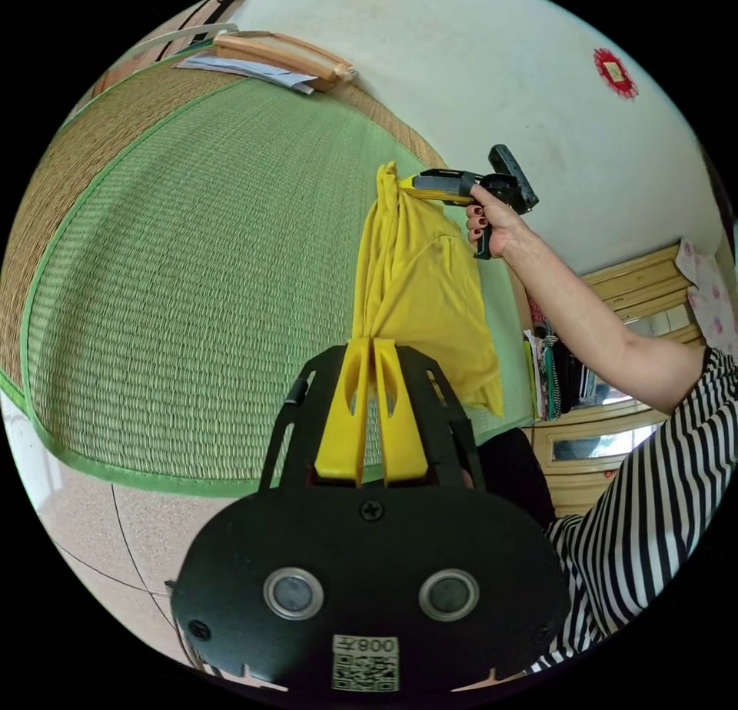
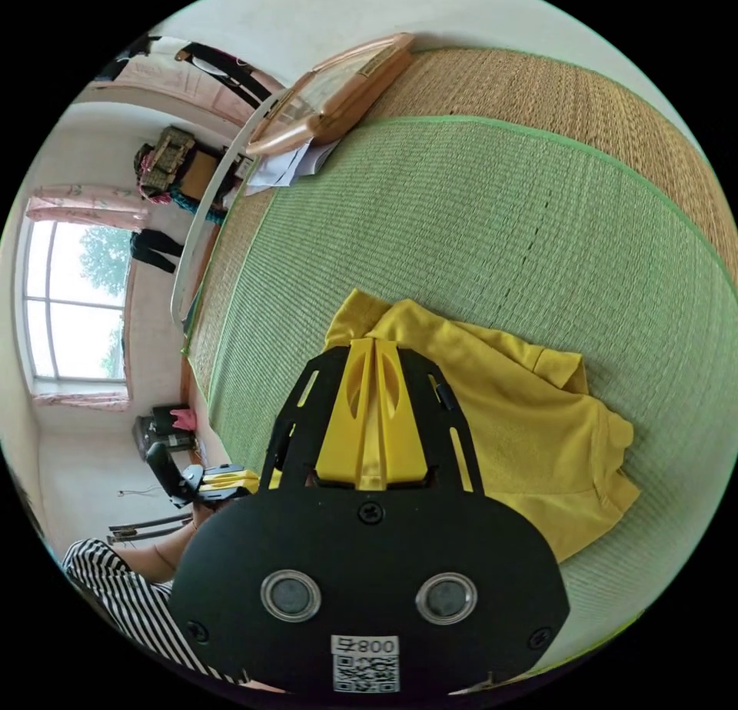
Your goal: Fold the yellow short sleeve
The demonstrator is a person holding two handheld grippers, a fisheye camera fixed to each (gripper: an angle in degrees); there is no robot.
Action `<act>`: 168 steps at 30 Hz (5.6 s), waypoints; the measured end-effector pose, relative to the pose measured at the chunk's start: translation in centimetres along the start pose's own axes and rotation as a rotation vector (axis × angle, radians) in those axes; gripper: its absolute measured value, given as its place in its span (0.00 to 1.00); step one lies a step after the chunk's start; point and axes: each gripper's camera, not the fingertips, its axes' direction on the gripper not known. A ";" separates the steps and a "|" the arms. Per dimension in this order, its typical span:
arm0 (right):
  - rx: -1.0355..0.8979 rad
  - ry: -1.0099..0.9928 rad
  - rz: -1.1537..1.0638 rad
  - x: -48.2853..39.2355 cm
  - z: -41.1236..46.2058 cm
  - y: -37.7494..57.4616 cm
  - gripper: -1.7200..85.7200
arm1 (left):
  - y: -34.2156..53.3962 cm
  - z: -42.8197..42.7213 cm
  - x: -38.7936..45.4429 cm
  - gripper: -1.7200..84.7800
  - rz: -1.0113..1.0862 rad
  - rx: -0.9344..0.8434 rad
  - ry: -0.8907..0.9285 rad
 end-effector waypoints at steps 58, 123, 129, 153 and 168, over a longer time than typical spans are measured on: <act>-0.175 0.128 -0.336 -8.2 -9.4 42.5 0.02 | -4.1 -6.0 7.4 0.03 0.105 -0.054 0.020; 0.154 0.108 -0.013 11.4 -6.3 37.5 0.02 | -14.1 -11.3 21.2 0.02 0.188 -0.075 -0.027; 0.187 -0.043 -0.062 8.8 -6.9 44.2 0.02 | -10.3 -13.3 23.8 0.02 0.222 -0.076 0.013; 0.010 -0.221 0.134 7.8 5.9 62.3 0.02 | -0.9 -6.2 34.9 0.06 0.286 -0.263 0.119; 0.073 -0.521 0.230 11.1 10.7 65.3 0.10 | 2.3 4.8 44.3 0.03 0.581 -0.460 -0.090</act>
